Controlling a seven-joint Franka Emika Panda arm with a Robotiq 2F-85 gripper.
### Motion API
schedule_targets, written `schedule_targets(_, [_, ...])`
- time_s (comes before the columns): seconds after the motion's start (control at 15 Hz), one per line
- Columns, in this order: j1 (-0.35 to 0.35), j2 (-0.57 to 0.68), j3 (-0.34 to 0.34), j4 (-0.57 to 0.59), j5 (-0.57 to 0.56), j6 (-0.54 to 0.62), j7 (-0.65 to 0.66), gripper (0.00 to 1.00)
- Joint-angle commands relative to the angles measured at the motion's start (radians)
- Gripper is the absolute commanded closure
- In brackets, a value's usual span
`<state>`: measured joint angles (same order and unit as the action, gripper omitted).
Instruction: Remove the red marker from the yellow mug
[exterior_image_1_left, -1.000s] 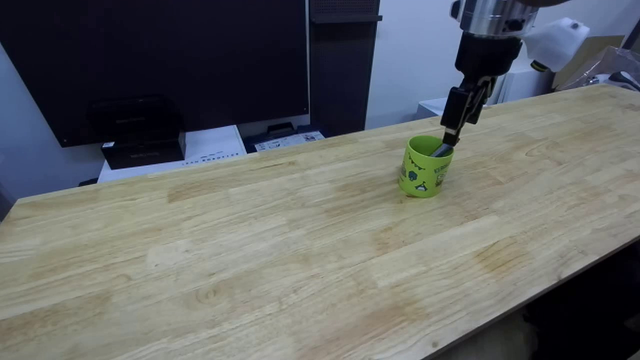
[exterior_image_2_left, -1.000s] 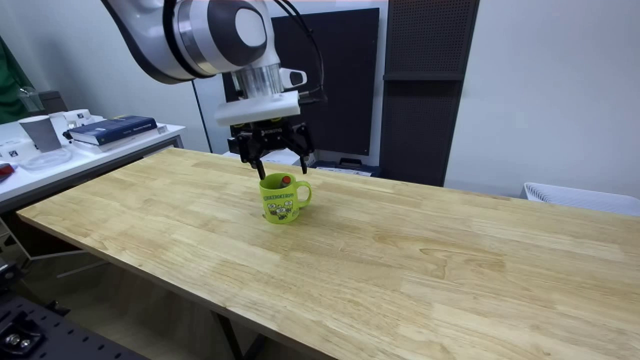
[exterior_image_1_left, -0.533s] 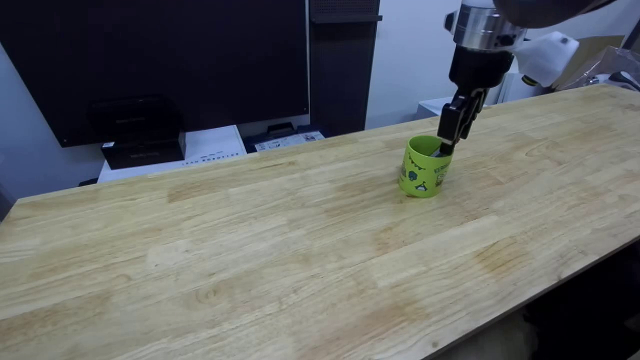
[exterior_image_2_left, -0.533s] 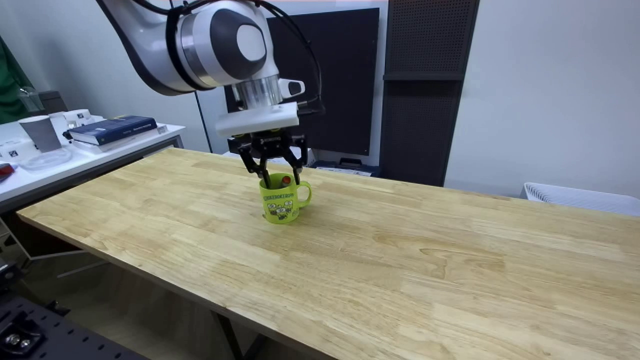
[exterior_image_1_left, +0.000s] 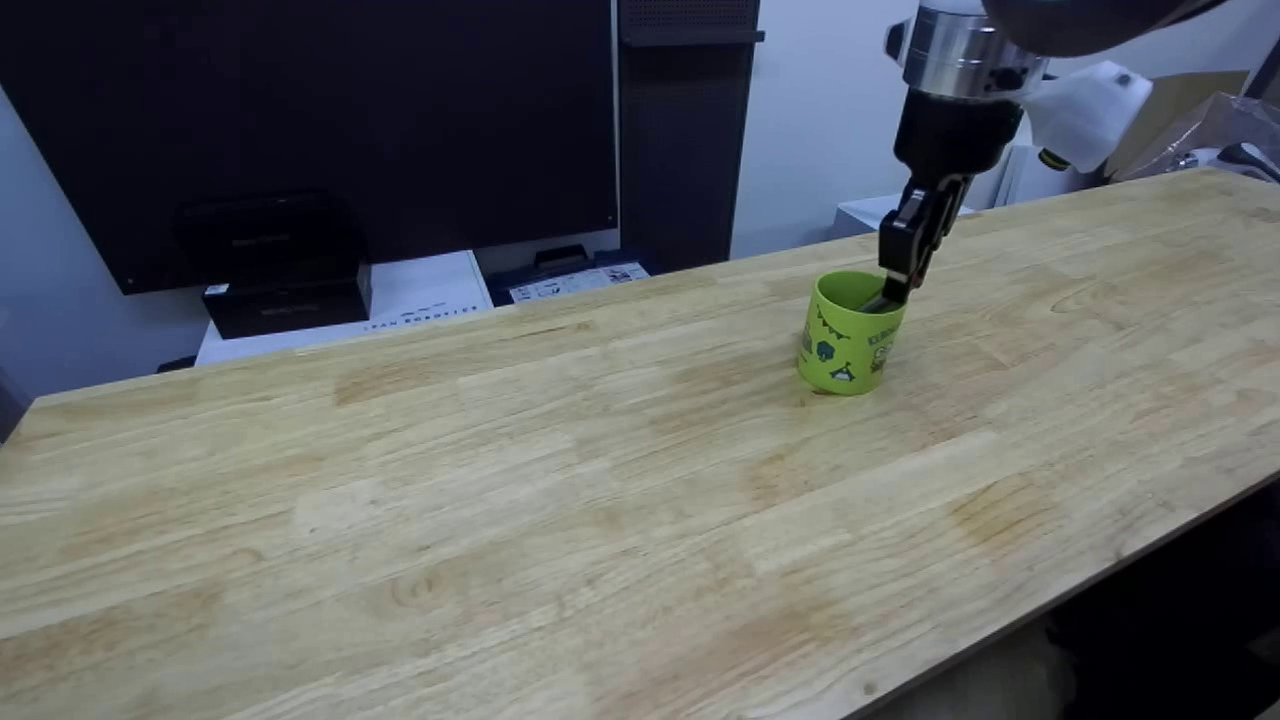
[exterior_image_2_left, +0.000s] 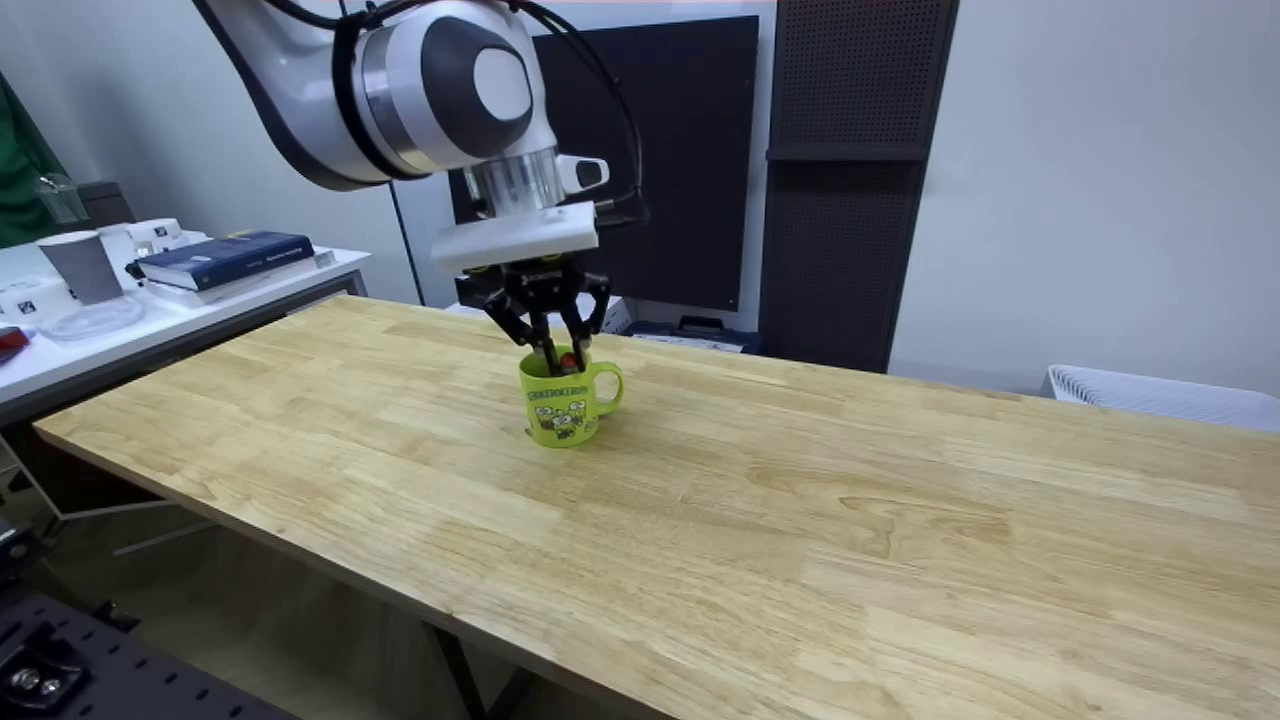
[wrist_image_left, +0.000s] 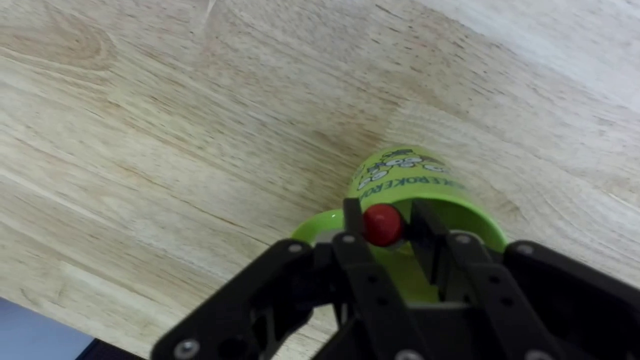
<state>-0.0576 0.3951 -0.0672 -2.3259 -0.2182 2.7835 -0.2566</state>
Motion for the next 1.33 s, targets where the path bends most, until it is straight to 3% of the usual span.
schedule_targets(0.0, [0.021, -0.006, -0.018, 0.002, -0.027, 0.012, 0.041, 0.93])
schedule_targets(0.47, [0.042, -0.176, 0.0, -0.045, -0.046, -0.07, 0.019, 0.95])
schedule_targets(0.73, [0.069, -0.305, -0.016, -0.074, -0.134, -0.128, 0.076, 0.94])
schedule_targets(0.87, [0.07, -0.371, -0.021, -0.093, -0.235, -0.121, 0.13, 0.94])
schedule_targets(1.27, [0.001, -0.478, -0.017, -0.078, -0.769, -0.174, 0.552, 0.94])
